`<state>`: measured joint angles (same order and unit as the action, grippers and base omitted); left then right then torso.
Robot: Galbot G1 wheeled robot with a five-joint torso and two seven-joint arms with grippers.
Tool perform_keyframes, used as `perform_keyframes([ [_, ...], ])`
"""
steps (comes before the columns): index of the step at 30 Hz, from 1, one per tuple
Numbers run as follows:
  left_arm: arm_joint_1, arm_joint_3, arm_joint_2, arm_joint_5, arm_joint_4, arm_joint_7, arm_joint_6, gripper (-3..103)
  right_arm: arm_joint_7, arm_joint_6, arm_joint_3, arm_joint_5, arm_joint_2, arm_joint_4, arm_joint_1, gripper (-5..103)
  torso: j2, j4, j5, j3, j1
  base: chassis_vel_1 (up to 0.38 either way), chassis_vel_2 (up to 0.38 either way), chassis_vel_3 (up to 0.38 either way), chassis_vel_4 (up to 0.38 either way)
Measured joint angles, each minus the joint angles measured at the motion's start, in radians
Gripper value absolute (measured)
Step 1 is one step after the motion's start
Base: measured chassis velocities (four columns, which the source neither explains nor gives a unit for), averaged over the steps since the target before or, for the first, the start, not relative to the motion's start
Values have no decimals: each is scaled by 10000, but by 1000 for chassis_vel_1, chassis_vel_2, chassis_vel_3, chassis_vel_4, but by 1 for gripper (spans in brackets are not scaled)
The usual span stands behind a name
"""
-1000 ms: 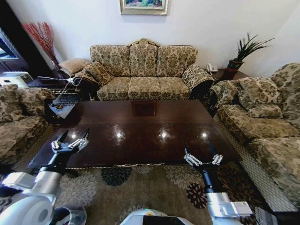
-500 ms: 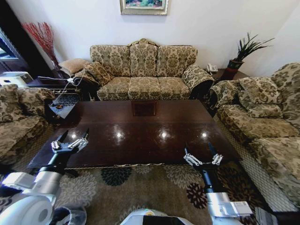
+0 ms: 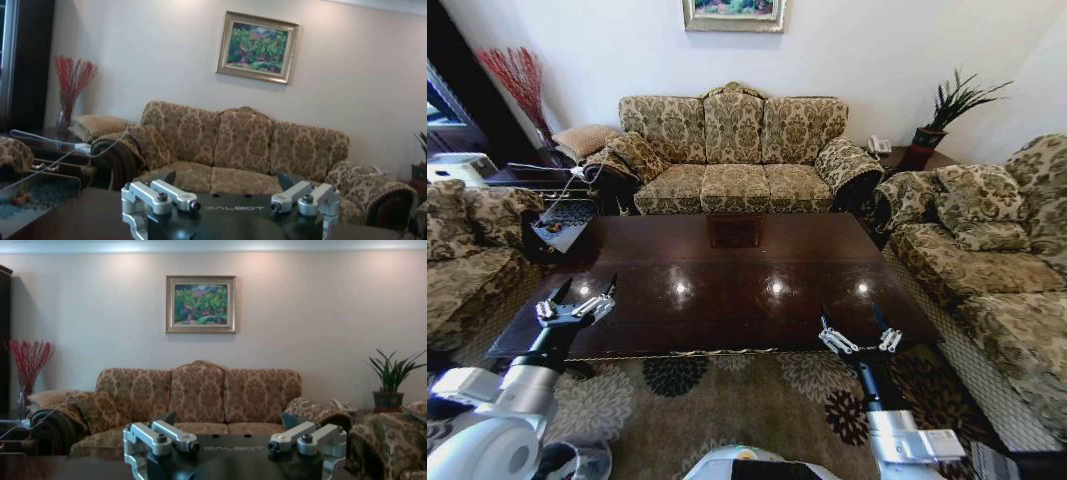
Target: Move to the front of the table and place the trash on the table into the trash bin.
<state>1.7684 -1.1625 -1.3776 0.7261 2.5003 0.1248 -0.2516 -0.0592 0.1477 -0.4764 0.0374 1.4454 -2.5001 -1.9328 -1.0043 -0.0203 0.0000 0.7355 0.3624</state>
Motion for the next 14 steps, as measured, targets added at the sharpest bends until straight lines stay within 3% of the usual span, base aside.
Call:
perform_keyframes([
  [14, 0, -1, 0, 0, -1, 0, 0, 100, 0, 0, -1, 1, 0, 0, 0, 100, 0, 0, 0, 0, 0, 0, 0, 0, 0],
])
